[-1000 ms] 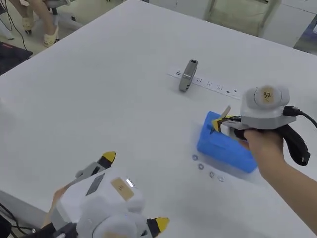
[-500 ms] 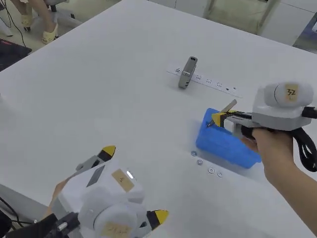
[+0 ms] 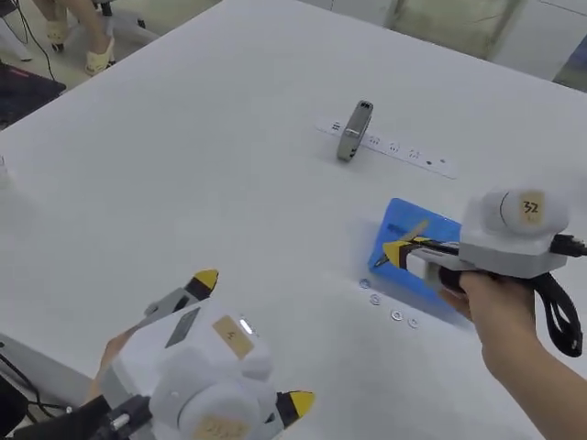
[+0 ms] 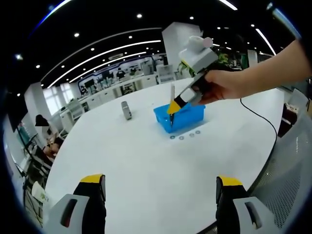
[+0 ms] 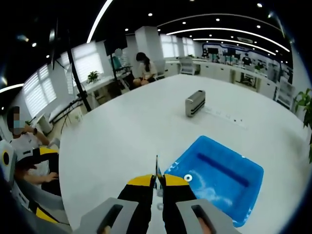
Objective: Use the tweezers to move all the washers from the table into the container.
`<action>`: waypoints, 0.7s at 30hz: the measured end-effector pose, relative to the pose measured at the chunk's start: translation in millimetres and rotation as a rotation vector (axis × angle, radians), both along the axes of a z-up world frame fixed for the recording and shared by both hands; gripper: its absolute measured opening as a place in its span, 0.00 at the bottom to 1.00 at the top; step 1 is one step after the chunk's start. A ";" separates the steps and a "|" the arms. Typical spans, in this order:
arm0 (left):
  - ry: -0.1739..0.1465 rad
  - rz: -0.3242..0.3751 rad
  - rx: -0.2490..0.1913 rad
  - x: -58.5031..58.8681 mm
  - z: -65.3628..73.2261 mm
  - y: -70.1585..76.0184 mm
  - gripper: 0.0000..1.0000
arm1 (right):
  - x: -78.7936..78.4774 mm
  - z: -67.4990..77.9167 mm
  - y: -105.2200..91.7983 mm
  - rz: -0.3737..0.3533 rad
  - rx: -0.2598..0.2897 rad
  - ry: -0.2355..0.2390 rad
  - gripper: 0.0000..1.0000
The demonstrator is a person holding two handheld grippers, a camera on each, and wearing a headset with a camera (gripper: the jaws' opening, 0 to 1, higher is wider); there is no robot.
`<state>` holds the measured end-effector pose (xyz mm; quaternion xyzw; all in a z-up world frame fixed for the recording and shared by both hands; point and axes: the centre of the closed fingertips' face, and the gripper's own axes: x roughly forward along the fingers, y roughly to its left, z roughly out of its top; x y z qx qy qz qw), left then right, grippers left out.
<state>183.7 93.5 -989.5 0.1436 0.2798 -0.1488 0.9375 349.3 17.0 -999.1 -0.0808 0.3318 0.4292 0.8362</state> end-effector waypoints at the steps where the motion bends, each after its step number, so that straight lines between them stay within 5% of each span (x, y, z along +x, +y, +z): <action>1: 0.001 0.000 0.001 0.0 -0.1 0.1 0.96 | 0.0 -2.7 -0.3 -0.002 -0.004 0.004 0.03; 9: 0.008 0.008 0.004 0.0 -2.1 1.9 0.96 | -0.1 -17.8 3.6 -0.006 -0.010 0.031 0.03; 21: 0.018 0.004 0.012 -0.8 -4.2 1.5 0.96 | 4.0 -24.9 1.6 -0.016 -0.045 0.005 0.03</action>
